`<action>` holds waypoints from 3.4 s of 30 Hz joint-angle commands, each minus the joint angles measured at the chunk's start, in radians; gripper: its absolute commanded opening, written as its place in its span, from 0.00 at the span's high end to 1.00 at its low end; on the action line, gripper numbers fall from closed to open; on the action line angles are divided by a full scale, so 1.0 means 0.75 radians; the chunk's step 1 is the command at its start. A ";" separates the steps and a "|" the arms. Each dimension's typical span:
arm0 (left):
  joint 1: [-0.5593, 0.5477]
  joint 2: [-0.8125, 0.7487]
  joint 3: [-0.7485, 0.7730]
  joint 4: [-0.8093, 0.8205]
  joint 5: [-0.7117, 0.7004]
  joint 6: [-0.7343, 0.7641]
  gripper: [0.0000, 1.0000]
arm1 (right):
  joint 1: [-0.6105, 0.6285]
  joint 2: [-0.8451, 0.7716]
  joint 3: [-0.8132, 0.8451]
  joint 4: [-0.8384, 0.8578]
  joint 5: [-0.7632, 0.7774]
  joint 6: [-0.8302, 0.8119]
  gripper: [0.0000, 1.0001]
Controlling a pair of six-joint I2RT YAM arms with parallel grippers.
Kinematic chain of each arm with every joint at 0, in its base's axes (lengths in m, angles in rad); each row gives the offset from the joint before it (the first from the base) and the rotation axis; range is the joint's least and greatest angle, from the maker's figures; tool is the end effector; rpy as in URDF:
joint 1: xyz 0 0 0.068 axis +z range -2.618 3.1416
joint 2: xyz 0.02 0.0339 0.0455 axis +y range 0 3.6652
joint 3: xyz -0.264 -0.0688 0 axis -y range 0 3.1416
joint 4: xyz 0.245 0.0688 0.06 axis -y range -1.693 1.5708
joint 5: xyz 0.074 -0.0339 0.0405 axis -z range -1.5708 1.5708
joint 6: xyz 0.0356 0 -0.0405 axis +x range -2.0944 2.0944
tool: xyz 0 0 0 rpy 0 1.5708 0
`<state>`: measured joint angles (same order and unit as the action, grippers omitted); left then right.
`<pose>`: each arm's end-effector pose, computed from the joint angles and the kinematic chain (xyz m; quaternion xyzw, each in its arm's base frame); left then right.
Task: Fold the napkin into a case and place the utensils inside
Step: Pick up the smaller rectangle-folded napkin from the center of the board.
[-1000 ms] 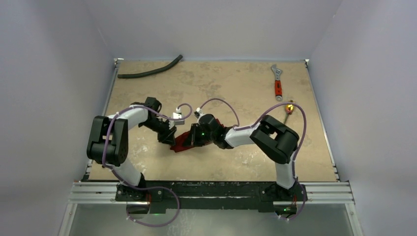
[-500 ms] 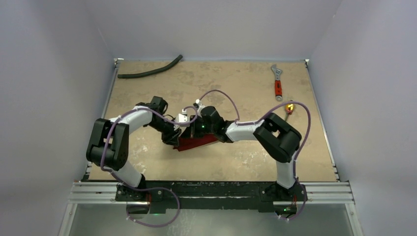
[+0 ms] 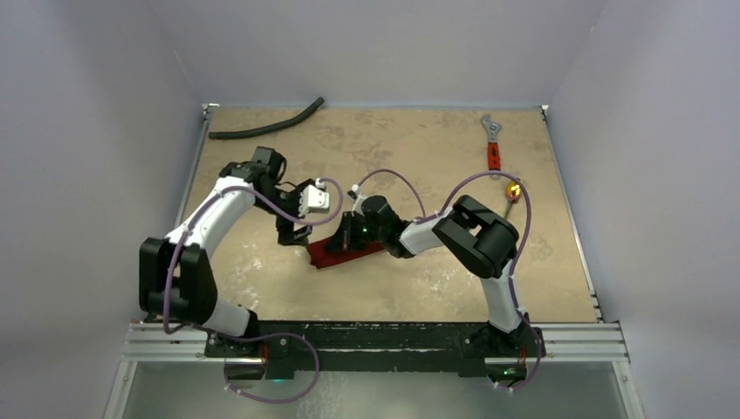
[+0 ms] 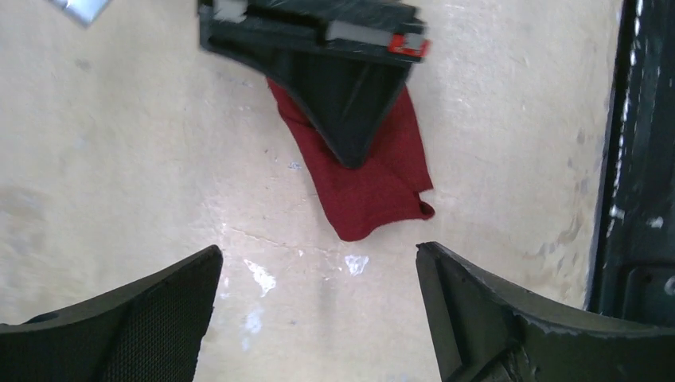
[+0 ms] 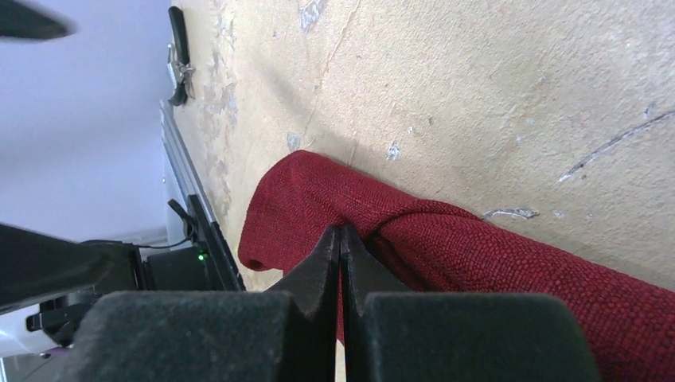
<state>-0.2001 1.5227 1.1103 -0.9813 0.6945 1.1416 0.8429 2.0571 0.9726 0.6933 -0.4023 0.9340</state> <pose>0.2637 -0.0767 0.2342 0.6058 0.7149 -0.2644 0.2279 0.2621 0.3151 0.1176 -0.0739 0.8185 0.5277 0.2148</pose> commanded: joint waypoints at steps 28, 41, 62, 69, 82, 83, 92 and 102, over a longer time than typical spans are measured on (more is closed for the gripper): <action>-0.383 -0.224 -0.726 0.735 -0.363 0.781 0.30 | -0.045 0.110 -0.118 0.116 -0.109 0.079 1.00; -0.414 -0.217 -0.829 0.899 -0.426 0.770 0.72 | -0.071 0.164 -0.158 0.211 -0.144 0.119 1.00; -0.419 -0.193 -0.136 0.169 0.196 -0.028 1.00 | -0.315 0.064 0.512 -0.706 -0.293 -0.958 0.99; -0.228 -0.118 -0.064 0.183 0.572 -0.575 1.00 | -0.400 -0.088 0.168 -0.608 -0.281 -0.879 1.00; 0.080 0.255 -0.080 -0.094 0.954 -0.557 1.00 | -0.561 -0.380 0.054 -0.840 0.053 -0.875 1.00; 0.109 0.325 -0.070 -0.205 0.992 -0.414 1.00 | -0.574 -0.424 0.042 -0.806 0.110 -0.857 0.98; 0.145 0.494 0.043 -0.606 1.052 0.143 1.00 | -0.627 -0.626 0.111 -0.590 -0.239 -1.229 0.69; 0.267 0.502 0.014 -0.605 1.114 0.218 1.00 | -0.627 -1.109 -0.359 -0.012 -0.299 -1.601 0.01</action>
<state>-0.0139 1.9198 1.1156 -1.4120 1.4551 1.2087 0.3721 1.3128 0.8352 0.4297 -0.5159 -0.1131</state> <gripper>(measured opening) 0.060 0.984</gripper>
